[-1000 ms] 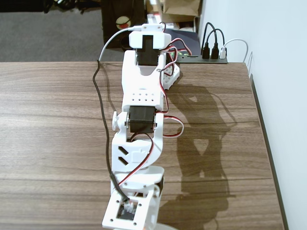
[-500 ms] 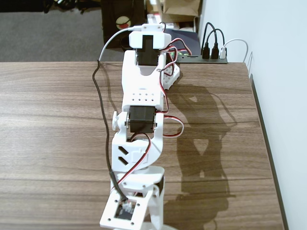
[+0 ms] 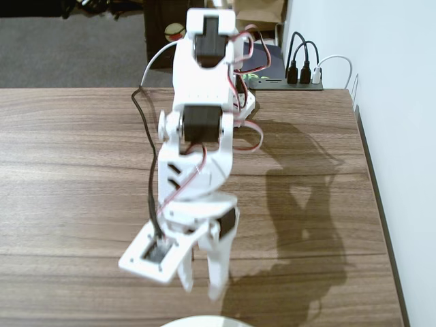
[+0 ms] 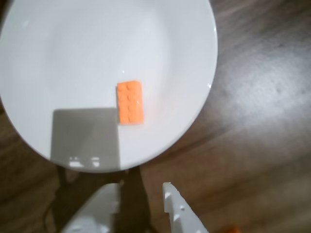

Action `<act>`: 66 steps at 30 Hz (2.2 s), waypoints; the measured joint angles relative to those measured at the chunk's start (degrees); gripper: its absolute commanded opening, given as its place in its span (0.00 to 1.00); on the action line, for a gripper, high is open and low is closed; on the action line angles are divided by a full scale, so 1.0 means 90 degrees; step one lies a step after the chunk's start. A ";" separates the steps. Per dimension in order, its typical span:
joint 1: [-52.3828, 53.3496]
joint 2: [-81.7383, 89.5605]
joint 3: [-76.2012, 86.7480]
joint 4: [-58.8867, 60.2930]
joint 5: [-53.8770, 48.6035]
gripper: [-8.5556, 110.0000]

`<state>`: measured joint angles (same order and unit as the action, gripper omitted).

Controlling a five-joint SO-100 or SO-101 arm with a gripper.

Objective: Grasp a lego block and put it on the plate.

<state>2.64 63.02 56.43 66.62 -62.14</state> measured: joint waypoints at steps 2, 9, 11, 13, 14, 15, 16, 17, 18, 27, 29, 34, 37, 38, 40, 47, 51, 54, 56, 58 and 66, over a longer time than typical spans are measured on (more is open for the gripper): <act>0.0000 0.0547 0.0693 -0.0029 0.0283 0.08; -0.0039 0.2500 0.3047 -0.0283 0.1465 0.08; -0.0059 0.2998 0.3633 -0.0371 0.1865 0.08; -0.0049 0.3486 0.4219 -0.0449 0.2305 0.08; -0.0039 0.3691 0.4443 -0.0488 0.2461 0.08; -0.0029 0.3955 0.4775 -0.0537 0.2676 0.08; -0.0020 0.4141 0.5000 -0.0576 0.2813 0.08; -0.0020 0.4424 0.5312 -0.0625 0.3027 0.08; -0.0020 0.4551 0.5439 -0.0654 0.3096 0.08; -0.0020 0.6035 0.7090 -0.0811 0.4268 0.08; -0.0010 0.6289 0.7412 -0.0889 0.4541 0.08; 0.0166 0.6982 0.8193 -0.1016 0.5391 0.08; 0.0146 0.7422 0.8643 -0.1113 0.5771 0.08; 0.0176 0.7559 0.8789 -0.1133 0.5967 0.08; 0.0234 0.7891 0.9111 -0.1152 0.6211 0.08; 0.0176 0.9131 1.0117 -0.1152 0.6543 0.08; 0.0146 0.9834 1.0518 -0.1094 0.6543 0.08; 0.0215 1.0361 1.0820 -0.0967 0.6553 0.08; 0.0117 1.0635 1.0957 -0.0820 0.6533 0.08; 0.0127 1.0947 1.1084 -0.0654 0.6514 0.08; 0.0137 1.2100 1.1699 -0.0137 0.6465 0.08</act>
<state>3.87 171.91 161.72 65.39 -3.96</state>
